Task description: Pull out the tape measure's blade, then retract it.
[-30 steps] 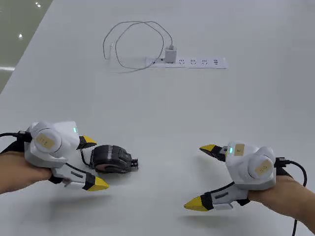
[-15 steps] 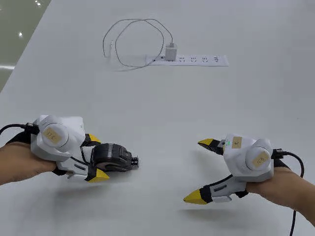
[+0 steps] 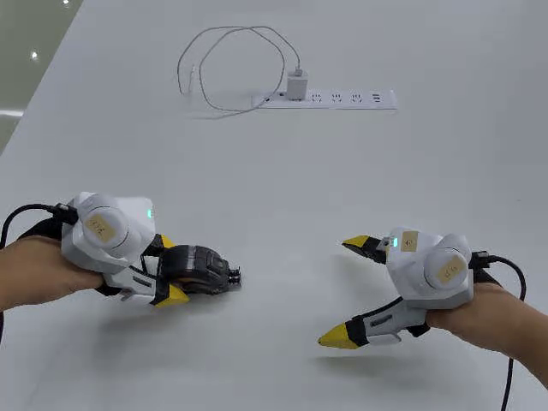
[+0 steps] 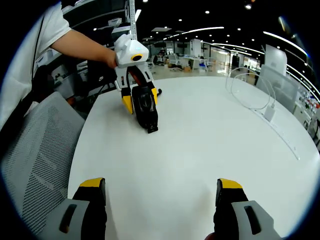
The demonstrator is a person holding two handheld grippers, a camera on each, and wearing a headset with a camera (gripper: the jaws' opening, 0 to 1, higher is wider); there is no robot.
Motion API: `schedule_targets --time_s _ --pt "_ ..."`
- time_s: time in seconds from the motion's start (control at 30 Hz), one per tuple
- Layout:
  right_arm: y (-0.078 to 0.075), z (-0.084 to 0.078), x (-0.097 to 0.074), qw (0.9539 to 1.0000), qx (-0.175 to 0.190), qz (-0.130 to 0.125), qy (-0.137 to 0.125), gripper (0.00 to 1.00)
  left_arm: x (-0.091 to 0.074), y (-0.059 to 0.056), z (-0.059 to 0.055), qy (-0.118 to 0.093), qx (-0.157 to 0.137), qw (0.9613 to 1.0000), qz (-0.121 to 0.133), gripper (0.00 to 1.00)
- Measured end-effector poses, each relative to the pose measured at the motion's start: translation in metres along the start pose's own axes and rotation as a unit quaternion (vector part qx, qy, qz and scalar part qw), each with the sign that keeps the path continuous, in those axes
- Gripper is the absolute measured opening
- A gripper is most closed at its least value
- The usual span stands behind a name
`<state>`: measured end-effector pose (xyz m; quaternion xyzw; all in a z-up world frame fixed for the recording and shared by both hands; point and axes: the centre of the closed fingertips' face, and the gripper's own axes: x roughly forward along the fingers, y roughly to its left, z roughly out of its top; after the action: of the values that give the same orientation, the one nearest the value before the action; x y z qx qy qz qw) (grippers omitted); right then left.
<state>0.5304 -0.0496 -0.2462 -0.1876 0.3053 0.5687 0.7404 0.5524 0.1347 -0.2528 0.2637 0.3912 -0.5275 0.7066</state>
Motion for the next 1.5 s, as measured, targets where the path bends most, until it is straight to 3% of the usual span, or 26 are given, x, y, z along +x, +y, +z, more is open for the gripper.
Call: schedule_targets --time_s 0.23,0.87,1.5 --pt "-0.001 0.001 0.001 1.0 -0.001 0.001 0.0 0.9 0.001 -0.002 -0.002 0.006 0.01 0.9999 -0.004 0.31" --pt "-0.005 0.014 0.007 0.9998 0.007 0.0 -0.021 0.88 0.002 0.0 -0.003 0.013 0.022 0.9997 0.003 0.29" --pt "-0.008 0.034 0.032 0.999 -0.001 0.013 -0.043 0.81 0.002 0.001 -0.005 0.027 0.017 0.9995 0.008 0.29"
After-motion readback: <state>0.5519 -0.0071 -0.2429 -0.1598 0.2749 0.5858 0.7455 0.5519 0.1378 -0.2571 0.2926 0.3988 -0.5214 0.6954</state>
